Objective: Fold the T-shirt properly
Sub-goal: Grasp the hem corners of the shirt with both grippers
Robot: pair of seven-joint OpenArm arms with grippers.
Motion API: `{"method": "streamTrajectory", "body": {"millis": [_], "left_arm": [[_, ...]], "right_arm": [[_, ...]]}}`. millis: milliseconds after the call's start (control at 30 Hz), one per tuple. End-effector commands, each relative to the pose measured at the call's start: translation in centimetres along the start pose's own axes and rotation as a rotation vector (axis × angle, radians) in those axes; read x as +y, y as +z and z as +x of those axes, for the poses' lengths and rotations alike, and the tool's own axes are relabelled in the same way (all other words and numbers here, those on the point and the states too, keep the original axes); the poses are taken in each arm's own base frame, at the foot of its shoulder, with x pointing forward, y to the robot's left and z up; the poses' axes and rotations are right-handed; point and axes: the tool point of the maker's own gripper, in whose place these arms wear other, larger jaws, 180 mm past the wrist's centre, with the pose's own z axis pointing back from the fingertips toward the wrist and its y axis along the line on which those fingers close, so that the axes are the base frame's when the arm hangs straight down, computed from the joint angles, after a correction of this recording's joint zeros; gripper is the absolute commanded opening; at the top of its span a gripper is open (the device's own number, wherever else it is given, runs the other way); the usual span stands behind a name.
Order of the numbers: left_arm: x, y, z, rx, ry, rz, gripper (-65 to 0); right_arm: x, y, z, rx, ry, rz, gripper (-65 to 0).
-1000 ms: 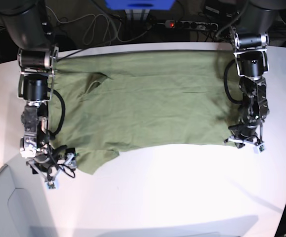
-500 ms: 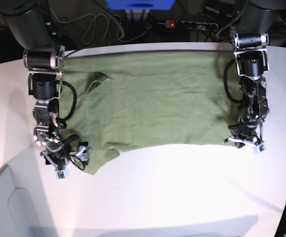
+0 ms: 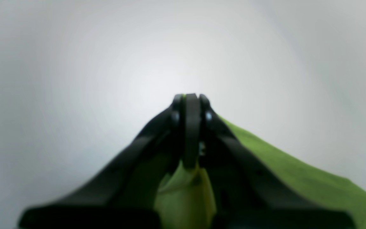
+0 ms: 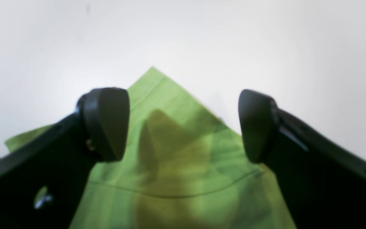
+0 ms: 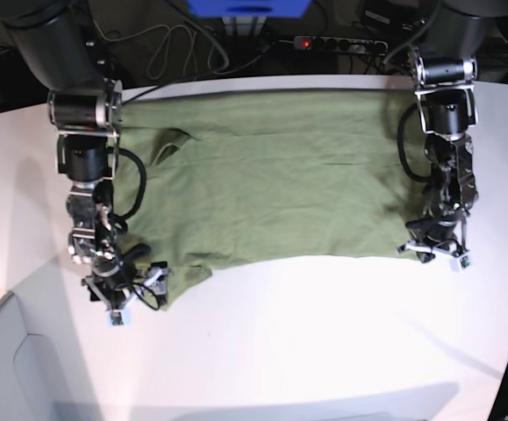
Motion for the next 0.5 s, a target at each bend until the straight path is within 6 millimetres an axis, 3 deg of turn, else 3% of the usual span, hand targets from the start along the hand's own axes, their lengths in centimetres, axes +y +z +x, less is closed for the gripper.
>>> {"method": "streamTrajectory", "body": {"millis": [0,133,200,467], "left_arm": [[0.3,0.1,-0.1,0.024,-0.010,0.010,-65.0],[0.7,0.2,-0.9,0.040,-0.012,0.017,-65.0],[0.8,0.3,-1.1,0.043,-0.013,0.018,-65.0],[1.0,0.4,-1.6,0.051,-0.014,0.022,-65.0]], "right_arm": [[0.1,0.0,2.9,-0.072,0.003,0.007,-13.0],[0.5,-0.4,1.5,-0.039,-0.010,0.014,-17.3],[0.5,-0.8,0.2,-0.003,-0.028,0.017,-22.7],[0.2,-1.1,-0.4,-0.015,-0.047,0.016,-43.2]]}}
